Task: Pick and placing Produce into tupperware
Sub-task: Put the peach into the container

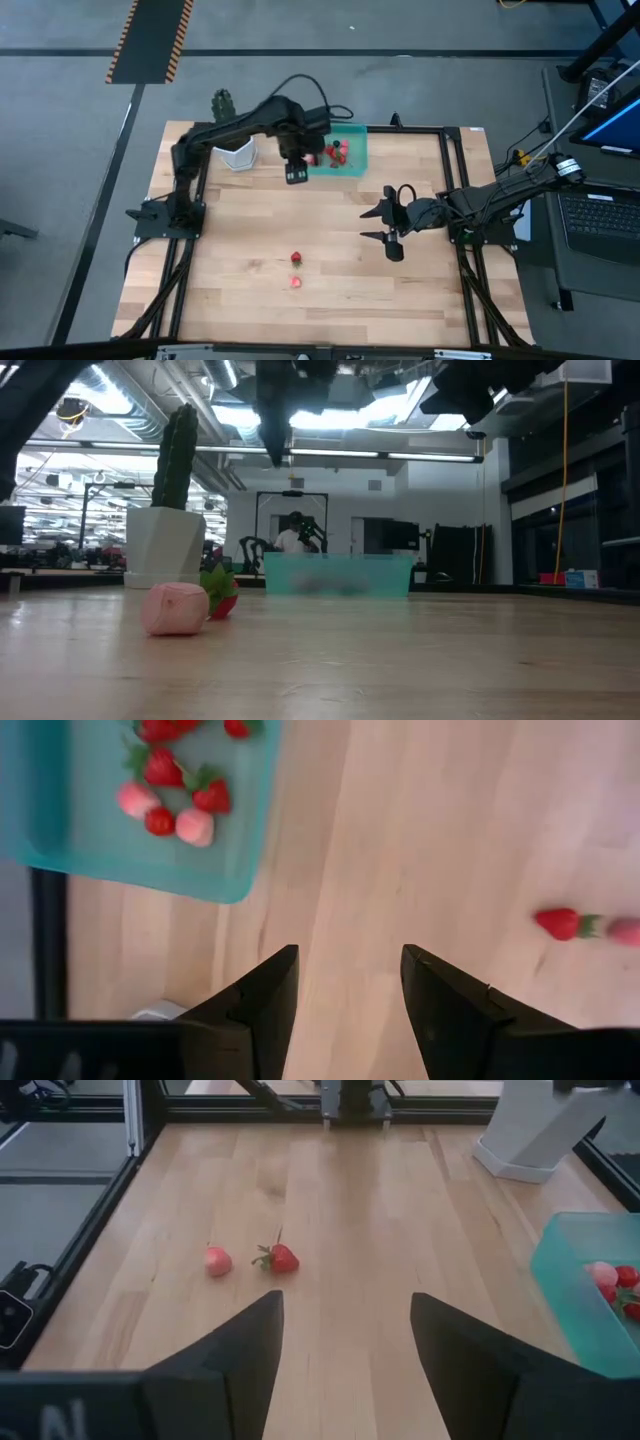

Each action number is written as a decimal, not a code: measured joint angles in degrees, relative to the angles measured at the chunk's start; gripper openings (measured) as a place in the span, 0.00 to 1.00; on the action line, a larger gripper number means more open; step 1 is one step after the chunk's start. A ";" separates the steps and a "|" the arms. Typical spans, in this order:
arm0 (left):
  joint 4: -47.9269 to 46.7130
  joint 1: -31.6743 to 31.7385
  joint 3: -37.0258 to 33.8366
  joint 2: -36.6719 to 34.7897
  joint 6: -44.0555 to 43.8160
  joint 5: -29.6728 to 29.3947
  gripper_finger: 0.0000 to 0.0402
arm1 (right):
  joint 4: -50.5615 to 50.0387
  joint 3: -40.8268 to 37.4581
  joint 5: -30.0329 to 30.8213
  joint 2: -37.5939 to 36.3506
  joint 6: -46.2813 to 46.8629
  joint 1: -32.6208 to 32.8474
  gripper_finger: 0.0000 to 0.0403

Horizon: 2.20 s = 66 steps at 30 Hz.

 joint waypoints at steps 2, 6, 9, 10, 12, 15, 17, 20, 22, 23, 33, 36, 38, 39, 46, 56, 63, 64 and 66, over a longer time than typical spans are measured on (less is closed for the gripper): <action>-0.03 -0.82 0.00 -2.76 0.00 0.07 0.42 | 0.24 0.00 0.01 0.00 -0.03 0.00 0.55; -0.01 -2.63 0.05 -7.49 -0.68 1.69 0.42 | 0.66 0.00 0.00 0.00 0.15 0.00 0.55; -0.01 -3.95 0.03 -11.29 -1.47 5.78 0.42 | 2.30 0.00 0.00 0.00 1.41 0.00 0.55; -0.01 -4.40 0.03 -12.68 -1.51 6.98 0.42 | 2.70 0.00 0.00 0.00 1.44 0.00 0.55; -0.01 -5.67 0.05 -15.09 -1.78 7.71 0.42 | 3.69 0.00 0.00 0.00 1.33 0.00 0.55; -0.01 -7.77 0.05 -18.02 -2.61 7.22 0.42 | 4.18 0.00 0.00 0.00 1.30 0.00 0.55; -0.01 -9.14 0.05 -19.95 -3.65 7.14 0.42 | 4.23 0.00 0.00 0.00 1.33 0.00 0.55; -0.01 -11.56 0.05 -22.49 -5.27 7.09 0.42 | 4.24 0.00 0.00 0.00 1.36 0.00 0.55; 0.17 -13.36 -0.76 -24.38 -5.57 7.05 0.42 | 4.23 0.00 0.00 0.00 1.63 0.01 0.55; 0.12 -14.29 -1.63 -25.45 -5.61 7.05 0.42 | 4.30 0.00 0.00 0.00 2.06 0.00 0.55; 14.84 -23.26 -27.89 -39.34 -10.07 6.91 0.42 | 4.28 0.00 0.00 0.00 2.73 0.00 0.55; 22.13 -25.20 -38.35 -43.67 -10.41 6.94 0.42 | 4.29 0.00 0.00 0.00 2.65 0.00 0.55; 26.70 -26.10 -44.93 -46.48 -12.04 6.92 0.41 | 4.32 0.00 0.00 0.00 2.64 0.00 0.55; 28.50 -26.52 -48.11 -47.77 -13.39 6.92 0.41 | 4.31 0.00 0.00 0.00 2.64 0.01 0.55; 43.12 -29.89 -67.15 -52.00 -21.25 6.94 0.42 | 4.26 0.00 0.01 0.00 2.40 0.00 0.55; 68.32 -34.70 -83.24 -51.19 -31.11 6.98 0.40 | 4.22 0.00 0.00 0.00 1.05 0.01 0.55; 77.36 -39.56 -85.72 -46.00 -36.65 -2.58 0.44 | 4.20 0.00 0.00 0.00 1.05 0.02 0.55; 77.87 -40.29 -85.74 -44.89 -36.63 -3.26 0.46 | 4.20 0.00 0.00 0.00 1.05 0.02 0.55; 80.68 -41.80 -85.72 -42.25 -36.63 -4.12 0.50 | 4.24 0.00 0.02 0.00 1.07 0.00 0.55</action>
